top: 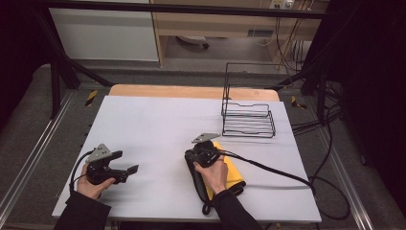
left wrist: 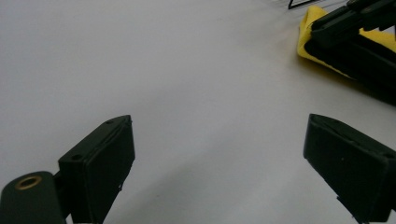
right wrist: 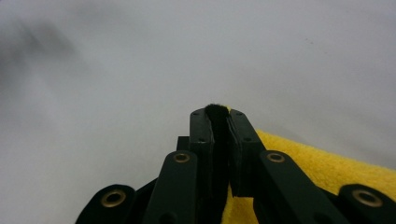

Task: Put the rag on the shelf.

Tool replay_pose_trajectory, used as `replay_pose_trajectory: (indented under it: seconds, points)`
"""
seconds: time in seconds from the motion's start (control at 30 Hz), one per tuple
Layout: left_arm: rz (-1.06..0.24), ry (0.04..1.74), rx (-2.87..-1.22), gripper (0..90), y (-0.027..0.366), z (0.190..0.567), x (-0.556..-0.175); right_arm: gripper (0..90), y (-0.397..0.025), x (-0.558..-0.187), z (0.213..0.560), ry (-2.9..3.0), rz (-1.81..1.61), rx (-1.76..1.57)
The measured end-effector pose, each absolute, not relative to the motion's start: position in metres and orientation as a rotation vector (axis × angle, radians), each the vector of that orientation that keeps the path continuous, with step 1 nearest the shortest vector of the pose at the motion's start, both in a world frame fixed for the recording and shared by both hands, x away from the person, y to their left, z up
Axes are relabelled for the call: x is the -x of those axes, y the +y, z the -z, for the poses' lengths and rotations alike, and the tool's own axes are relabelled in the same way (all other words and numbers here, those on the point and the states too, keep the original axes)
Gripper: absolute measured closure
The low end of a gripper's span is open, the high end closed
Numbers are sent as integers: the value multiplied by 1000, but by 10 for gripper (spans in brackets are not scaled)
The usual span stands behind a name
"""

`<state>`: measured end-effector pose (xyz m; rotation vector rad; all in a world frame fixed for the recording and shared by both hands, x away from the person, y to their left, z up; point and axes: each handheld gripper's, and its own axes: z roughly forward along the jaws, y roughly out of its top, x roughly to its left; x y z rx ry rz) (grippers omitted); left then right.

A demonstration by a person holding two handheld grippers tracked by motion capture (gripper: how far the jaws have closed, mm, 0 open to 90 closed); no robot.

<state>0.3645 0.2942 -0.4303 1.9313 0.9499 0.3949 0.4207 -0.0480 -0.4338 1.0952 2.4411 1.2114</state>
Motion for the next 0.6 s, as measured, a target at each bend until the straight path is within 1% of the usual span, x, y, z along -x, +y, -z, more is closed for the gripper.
replay_pose_trajectory:
  seconds: [0.07,0.1,0.13,0.17,0.2,0.27,0.33,0.37,0.4,0.43,0.47,0.57,0.6]
  points:
    - [-393,949,-1930,89,294,430,-364,805,-46,-424,440,2453,-1198,-1096]
    - [-397,947,-1931,89,294,430,-364,776,-46,-425,442,2459,-1199,-1094]
    - [-396,947,-1931,89,294,430,-364,776,-46,-425,442,2459,-1199,-1094]
    - [-395,947,-1931,89,294,430,-364,724,-46,-424,442,2466,-1206,-1074]
    - [-395,950,-1931,89,294,430,-364,560,-48,-422,437,2455,-1248,-1024]
    - [-392,953,-1930,88,294,430,-364,459,-53,-417,426,2450,-1261,-982]
    - [-394,953,-1931,88,294,430,-364,290,-62,-414,413,2444,-1276,-962]
    - [-394,954,-1929,88,293,430,-364,290,-62,-414,413,2444,-1276,-962]
    - [-395,955,-1930,87,293,430,-364,238,-75,-411,402,2450,-1260,-962]
    - [-396,954,-1930,87,293,430,-363,238,-75,-411,402,2450,-1260,-962]
    - [-396,953,-1931,87,293,430,-363,229,-93,-406,394,2430,-1233,-957]
    - [-394,954,-1935,87,292,430,-364,242,-124,-398,394,2420,-1183,-998]
    - [-394,953,-1936,87,292,430,-364,242,-124,-398,394,2420,-1183,-998]
